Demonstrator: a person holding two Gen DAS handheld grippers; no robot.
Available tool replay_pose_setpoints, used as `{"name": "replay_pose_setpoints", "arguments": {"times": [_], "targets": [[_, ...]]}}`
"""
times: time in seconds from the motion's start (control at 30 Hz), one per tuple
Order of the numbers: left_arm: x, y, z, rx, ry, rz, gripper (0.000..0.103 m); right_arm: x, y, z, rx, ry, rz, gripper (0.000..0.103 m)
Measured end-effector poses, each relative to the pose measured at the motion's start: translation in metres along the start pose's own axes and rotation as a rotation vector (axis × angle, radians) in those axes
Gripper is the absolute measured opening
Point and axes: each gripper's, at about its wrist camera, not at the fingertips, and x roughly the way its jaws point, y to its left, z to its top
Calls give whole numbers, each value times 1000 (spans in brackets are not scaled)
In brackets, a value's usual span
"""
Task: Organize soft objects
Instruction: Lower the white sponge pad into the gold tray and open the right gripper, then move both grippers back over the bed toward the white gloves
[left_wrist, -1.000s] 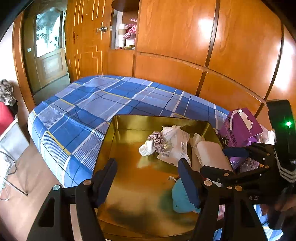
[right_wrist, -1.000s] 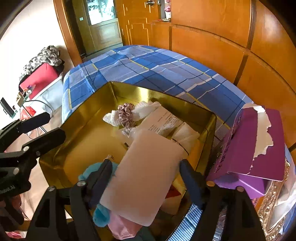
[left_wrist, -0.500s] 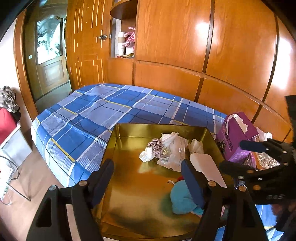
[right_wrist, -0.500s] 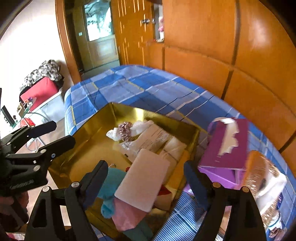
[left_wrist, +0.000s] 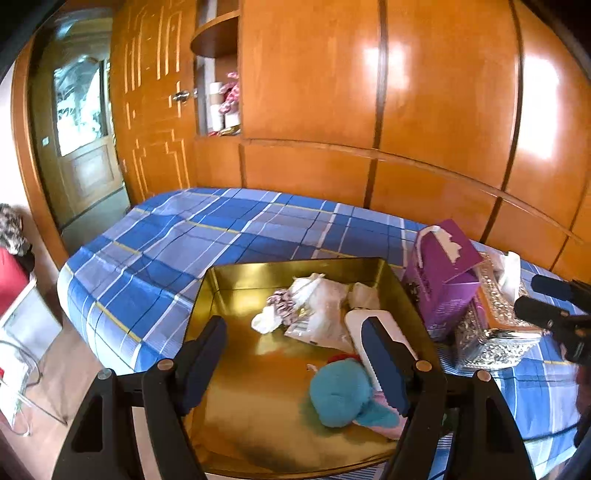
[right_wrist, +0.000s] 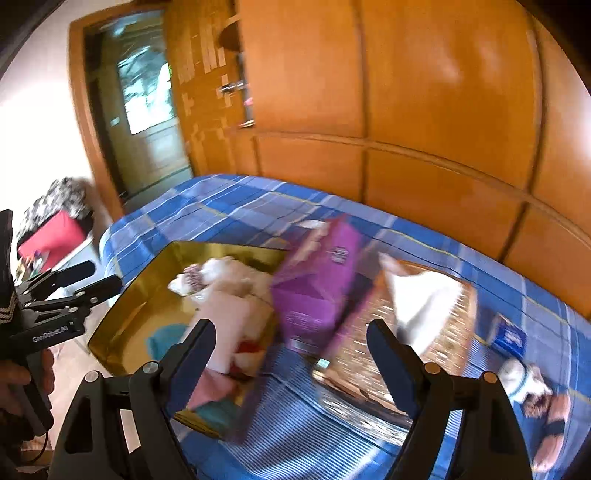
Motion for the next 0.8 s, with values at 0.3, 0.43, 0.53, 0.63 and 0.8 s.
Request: {"name": "replay_pose_setpoints", "arguments": {"times": [0.3,0.43,0.53,0.63,0.8], "targets": [[-15,-36,9,100,-41,-61,76,-24,-65,-39,114,24,-138,85],[-21,-58,15,151,-57,-101,76,-28,-95,-69,182,78,-195,85],[-25,-77,18,197,-70,-136,76,-28,-117,-96,229,148,-247,85],[-32,-99,23,246,-87,-182,76,-28,-135,-124,270,213,-302,85],[-46,-152,35,353,-120,-301,76,-37,-159,-162,349,257,-343,85]]}}
